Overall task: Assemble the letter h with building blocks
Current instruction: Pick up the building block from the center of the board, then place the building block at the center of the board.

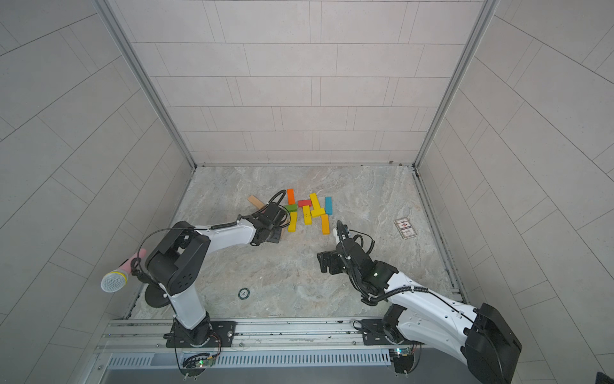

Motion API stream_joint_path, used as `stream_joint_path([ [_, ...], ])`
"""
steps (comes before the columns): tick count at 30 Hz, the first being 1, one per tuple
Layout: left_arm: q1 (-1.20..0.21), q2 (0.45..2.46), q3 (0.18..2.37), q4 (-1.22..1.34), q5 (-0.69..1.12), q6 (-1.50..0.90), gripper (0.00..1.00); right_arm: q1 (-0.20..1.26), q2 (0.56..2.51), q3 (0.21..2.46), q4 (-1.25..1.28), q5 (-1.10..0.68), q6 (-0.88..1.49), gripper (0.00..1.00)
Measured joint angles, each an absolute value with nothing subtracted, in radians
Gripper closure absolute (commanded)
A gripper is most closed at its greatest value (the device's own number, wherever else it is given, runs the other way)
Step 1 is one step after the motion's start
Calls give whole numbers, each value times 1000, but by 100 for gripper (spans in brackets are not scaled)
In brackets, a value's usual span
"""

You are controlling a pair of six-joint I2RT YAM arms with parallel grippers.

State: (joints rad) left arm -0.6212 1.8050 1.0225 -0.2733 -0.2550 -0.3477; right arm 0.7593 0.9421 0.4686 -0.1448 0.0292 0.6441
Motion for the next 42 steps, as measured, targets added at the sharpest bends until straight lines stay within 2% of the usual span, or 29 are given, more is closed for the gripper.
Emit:
stream_joint_path([
  [3, -656, 1804, 1023, -280, -239, -361, 100, 759, 942, 466, -146, 33, 647, 2],
  [15, -646, 1671, 973, -363, -305, -406, 100, 759, 940, 450, -142, 45, 655, 2],
  [42, -592, 1756, 948, -330, -337, -479, 100, 759, 908, 430, -139, 85, 656, 2],
])
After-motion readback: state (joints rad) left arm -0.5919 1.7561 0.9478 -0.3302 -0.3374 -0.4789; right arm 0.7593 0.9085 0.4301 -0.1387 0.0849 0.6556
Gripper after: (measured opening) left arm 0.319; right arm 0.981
